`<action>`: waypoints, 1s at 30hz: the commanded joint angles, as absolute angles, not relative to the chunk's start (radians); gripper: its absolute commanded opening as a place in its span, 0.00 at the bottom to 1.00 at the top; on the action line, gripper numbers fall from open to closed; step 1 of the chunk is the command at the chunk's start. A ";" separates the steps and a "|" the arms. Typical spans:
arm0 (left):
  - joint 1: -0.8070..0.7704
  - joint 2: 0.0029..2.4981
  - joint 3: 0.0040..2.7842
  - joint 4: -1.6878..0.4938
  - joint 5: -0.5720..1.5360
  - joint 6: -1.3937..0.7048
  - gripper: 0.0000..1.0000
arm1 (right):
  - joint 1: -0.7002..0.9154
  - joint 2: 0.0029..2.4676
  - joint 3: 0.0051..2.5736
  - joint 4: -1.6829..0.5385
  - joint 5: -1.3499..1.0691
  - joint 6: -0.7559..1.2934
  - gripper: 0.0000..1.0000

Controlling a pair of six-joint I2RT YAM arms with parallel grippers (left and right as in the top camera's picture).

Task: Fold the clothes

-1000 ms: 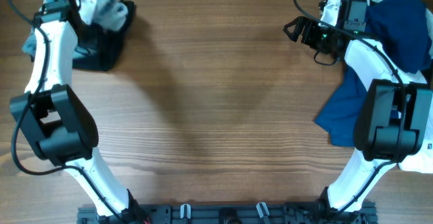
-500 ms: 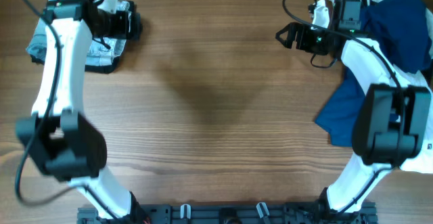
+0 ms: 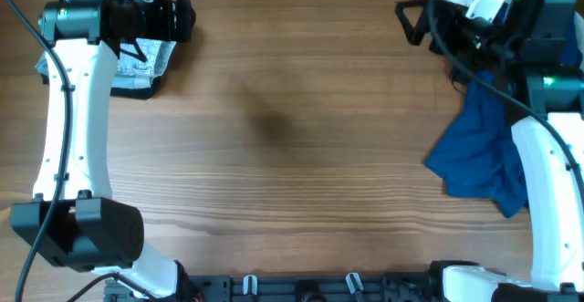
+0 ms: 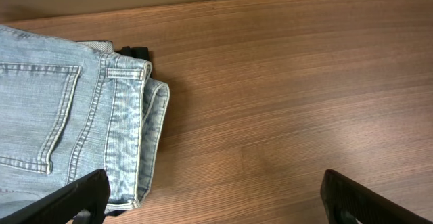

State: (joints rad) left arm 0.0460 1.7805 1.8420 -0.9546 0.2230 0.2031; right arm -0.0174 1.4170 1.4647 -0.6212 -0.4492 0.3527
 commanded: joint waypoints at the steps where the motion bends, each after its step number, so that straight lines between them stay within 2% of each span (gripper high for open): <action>1: 0.047 1.785 1.844 -0.955 0.239 0.194 1.00 | -0.016 1.420 1.475 -0.642 -0.273 0.446 1.00; 12: 0.047 1.785 1.844 -0.955 0.239 0.194 1.00 | -0.022 1.410 1.473 -0.517 -0.170 0.403 1.00; 18: 0.047 1.785 1.844 -0.955 0.239 0.194 1.00 | -0.019 1.256 1.357 -0.471 -0.044 0.393 1.00; 26: 0.047 1.785 1.844 -0.955 0.239 0.194 1.00 | 0.004 0.804 0.709 -0.036 -0.017 0.403 1.00; 30: 0.047 1.785 1.844 -0.955 0.239 0.194 1.00 | 0.074 0.556 0.442 0.053 0.069 0.404 1.00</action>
State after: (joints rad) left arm 0.0460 1.7813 1.8420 -0.9546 0.2302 0.2031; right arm 0.0315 0.7025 0.5831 0.0238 -0.0147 0.4072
